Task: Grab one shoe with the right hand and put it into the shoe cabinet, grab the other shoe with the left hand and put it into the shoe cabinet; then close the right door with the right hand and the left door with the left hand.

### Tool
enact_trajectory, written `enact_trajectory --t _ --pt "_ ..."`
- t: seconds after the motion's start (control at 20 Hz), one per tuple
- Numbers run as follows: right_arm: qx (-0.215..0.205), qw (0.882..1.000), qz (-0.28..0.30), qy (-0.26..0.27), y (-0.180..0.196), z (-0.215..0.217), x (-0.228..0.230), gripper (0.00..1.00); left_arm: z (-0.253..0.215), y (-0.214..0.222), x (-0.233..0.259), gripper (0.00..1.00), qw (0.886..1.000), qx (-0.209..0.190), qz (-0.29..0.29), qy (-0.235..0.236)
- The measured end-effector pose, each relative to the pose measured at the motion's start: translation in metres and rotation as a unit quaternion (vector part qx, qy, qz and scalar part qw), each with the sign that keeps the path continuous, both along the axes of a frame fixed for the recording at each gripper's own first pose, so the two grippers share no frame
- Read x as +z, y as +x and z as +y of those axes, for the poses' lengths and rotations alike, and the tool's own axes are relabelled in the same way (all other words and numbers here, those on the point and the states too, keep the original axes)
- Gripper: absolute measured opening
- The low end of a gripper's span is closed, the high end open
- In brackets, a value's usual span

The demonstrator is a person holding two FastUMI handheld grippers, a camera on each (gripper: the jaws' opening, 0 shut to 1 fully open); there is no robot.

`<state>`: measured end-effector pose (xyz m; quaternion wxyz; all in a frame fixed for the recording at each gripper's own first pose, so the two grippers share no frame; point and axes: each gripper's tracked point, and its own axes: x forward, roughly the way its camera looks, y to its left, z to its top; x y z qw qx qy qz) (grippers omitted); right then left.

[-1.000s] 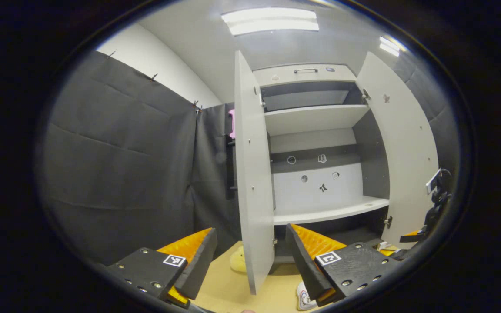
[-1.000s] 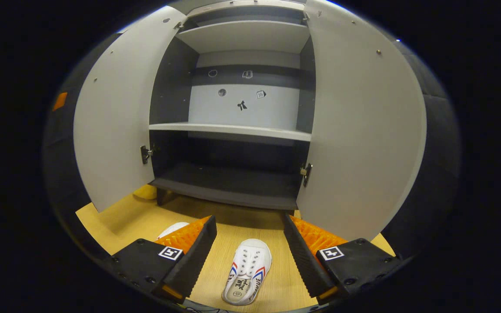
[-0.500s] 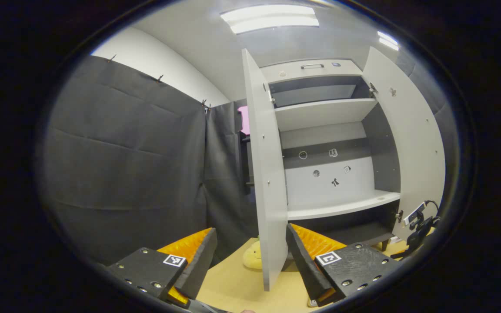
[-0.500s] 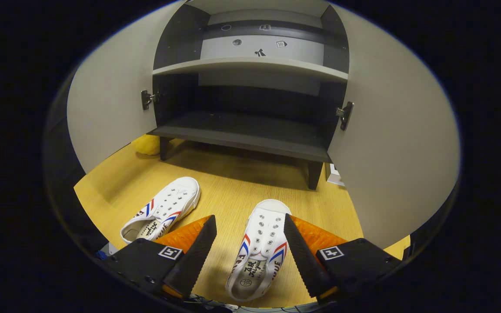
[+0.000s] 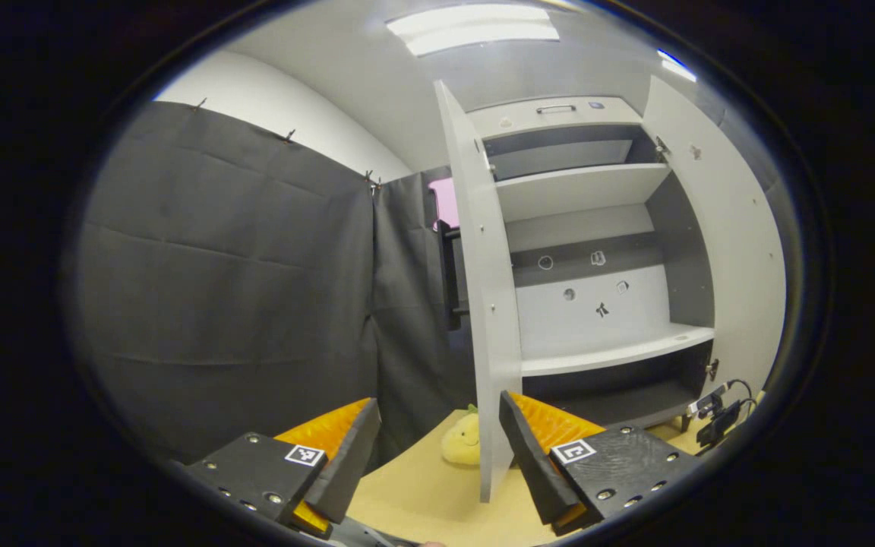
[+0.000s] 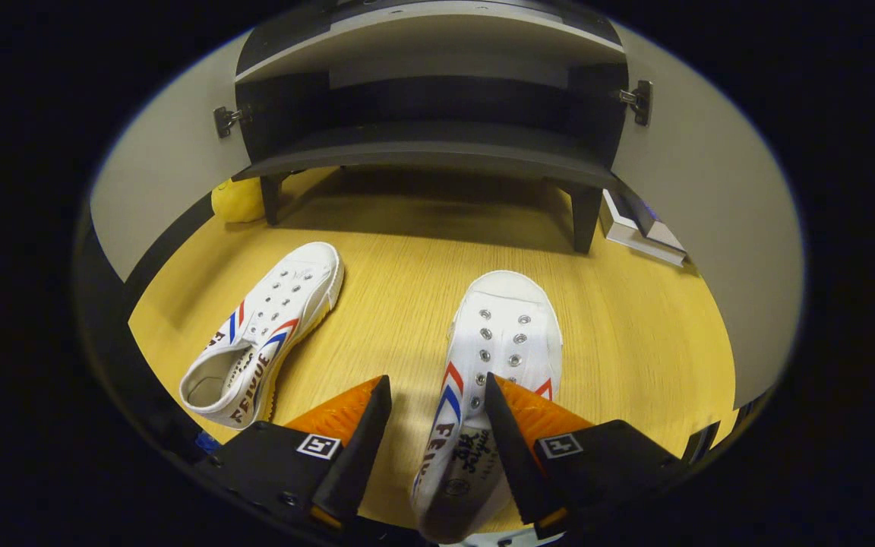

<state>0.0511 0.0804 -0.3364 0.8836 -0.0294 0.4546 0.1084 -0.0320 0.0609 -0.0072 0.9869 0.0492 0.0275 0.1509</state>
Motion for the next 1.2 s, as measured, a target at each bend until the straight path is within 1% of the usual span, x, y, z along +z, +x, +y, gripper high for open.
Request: enact_trajectory --t 0.05,0.1,0.15,0.2,0.25,0.3,0.35,0.4,0.45,0.5,0.6,0.8,1.05,1.2 --pt "-0.001 1.000 0.004 -0.001 0.000 0.002 -0.004 0.76 0.000 0.000 -0.001 0.93 1.000 0.002 0.001 0.001" --pt "-0.004 1.000 0.012 -0.008 0.001 0.002 -0.007 0.65 0.000 0.001 0.000 0.93 1.000 0.002 0.002 0.002" --pt "-0.007 1.000 0.012 -0.019 0.004 0.001 -0.009 0.63 0.000 0.000 -0.001 0.93 1.000 0.003 0.003 0.002" --pt "-0.015 0.998 0.012 -0.052 0.003 -0.013 -0.008 0.69 0.001 0.000 0.000 0.93 1.000 0.004 0.002 0.002" --pt "-0.023 0.999 0.012 -0.047 0.009 -0.013 -0.010 0.48 0.000 0.000 -0.001 0.93 1.000 0.004 0.002 0.001" --pt "-0.019 0.999 0.014 -0.045 0.007 -0.011 -0.004 0.27 0.001 0.000 0.000 0.92 1.000 0.005 0.000 -0.001" --pt "-0.021 0.999 0.011 -0.029 0.006 -0.012 -0.010 0.30 0.000 0.000 0.000 0.92 1.000 0.004 0.000 -0.003" --pt "-0.026 1.000 0.010 -0.014 0.004 -0.012 -0.004 0.17 0.000 0.001 0.001 0.92 1.000 0.003 -0.002 -0.004" --pt "-0.040 0.999 0.010 0.009 0.013 -0.010 -0.013 0.17 0.000 0.000 0.001 0.92 1.000 0.002 -0.003 -0.004" --pt "-0.046 0.999 0.002 0.018 0.002 -0.013 0.005 0.00 0.000 0.000 0.002 0.93 1.000 0.002 -0.004 -0.003" --pt "-0.051 0.998 -0.024 0.021 0.006 -0.017 0.008 0.01 -0.001 0.001 0.001 0.92 1.000 -0.001 -0.005 -0.003" --pt "-0.068 0.994 -0.049 0.075 0.011 -0.016 0.046 0.01 -0.003 0.001 0.001 0.93 1.000 -0.010 -0.003 -0.007" --pt "-0.062 0.986 -0.102 0.113 0.025 -0.011 0.109 0.01 -0.005 0.002 0.003 0.93 1.000 -0.027 -0.007 -0.007" --pt "-0.057 0.979 -0.140 0.136 0.035 -0.005 0.151 0.01 -0.006 0.002 0.004 0.93 0.999 -0.034 -0.007 -0.010"
